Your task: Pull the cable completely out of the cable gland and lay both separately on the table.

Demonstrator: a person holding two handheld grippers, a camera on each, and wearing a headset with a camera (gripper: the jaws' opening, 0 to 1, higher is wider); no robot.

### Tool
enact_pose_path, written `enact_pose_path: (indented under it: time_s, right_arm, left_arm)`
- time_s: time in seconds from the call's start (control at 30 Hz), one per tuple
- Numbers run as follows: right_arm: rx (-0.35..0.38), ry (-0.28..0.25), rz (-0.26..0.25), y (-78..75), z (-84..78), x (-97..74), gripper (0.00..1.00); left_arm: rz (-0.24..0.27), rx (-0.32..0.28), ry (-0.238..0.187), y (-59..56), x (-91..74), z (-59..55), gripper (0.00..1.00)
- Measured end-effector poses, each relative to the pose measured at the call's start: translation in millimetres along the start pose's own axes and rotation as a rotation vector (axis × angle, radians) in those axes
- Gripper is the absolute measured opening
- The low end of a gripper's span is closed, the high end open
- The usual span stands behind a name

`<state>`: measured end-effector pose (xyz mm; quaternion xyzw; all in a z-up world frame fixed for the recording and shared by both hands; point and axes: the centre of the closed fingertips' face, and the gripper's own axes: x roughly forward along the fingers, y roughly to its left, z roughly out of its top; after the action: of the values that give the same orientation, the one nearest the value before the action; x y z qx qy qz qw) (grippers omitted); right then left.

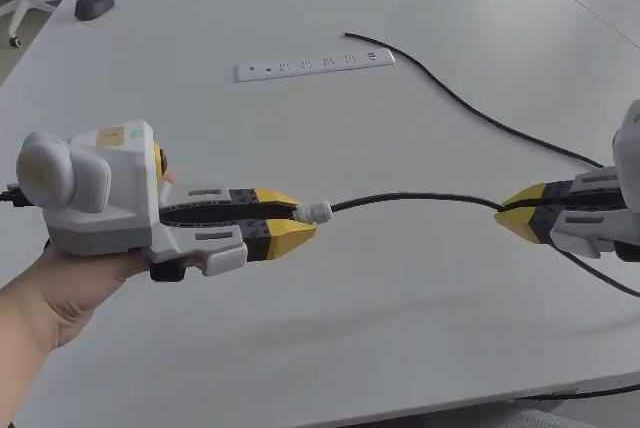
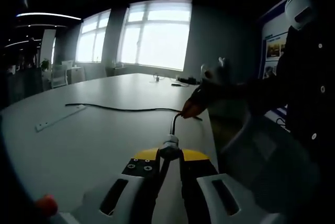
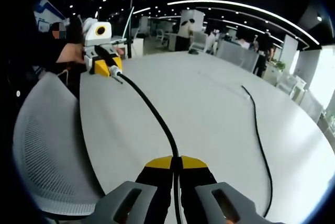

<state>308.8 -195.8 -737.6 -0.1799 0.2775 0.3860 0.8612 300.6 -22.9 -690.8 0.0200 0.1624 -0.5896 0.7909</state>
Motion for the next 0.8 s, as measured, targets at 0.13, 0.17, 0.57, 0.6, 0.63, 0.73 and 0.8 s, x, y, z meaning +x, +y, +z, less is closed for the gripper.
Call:
enact_pose_path:
  time_s: [0.13,0.17,0.57,0.6,0.63,0.73,0.8]
  right_arm:
    - [0.015,0.010,0.002,2.3,-7.5,1.6,0.00]
    - [0.023,0.017,0.003,3.1,-8.9,1.8,0.00]
    - [-0.010,0.021,0.038,14.1,0.8,1.4,0.06]
    - [0.000,0.008,0.053,17.7,6.1,1.2,0.10]
    - [0.009,0.001,0.063,20.5,9.6,1.4,0.11]
    - [-0.038,-0.037,0.083,30.8,29.7,1.3,0.11]
    - [-0.059,-0.079,0.123,44.2,50.0,3.6,0.13]
  left_arm:
    - [-0.005,0.004,0.006,-1.8,2.4,-0.7,0.15]
    - [-0.005,0.005,0.006,-2.1,3.1,-0.7,0.15]
    - [0.008,0.002,-0.005,-1.0,5.0,2.2,0.15]
    - [0.009,0.004,-0.003,-1.0,5.1,2.0,0.15]
    - [0.010,0.005,-0.003,-1.1,5.3,2.0,0.15]
    - [0.013,0.008,-0.001,-1.6,5.6,1.8,0.15]
    - [0.014,0.008,-0.004,-2.1,5.9,2.7,0.15]
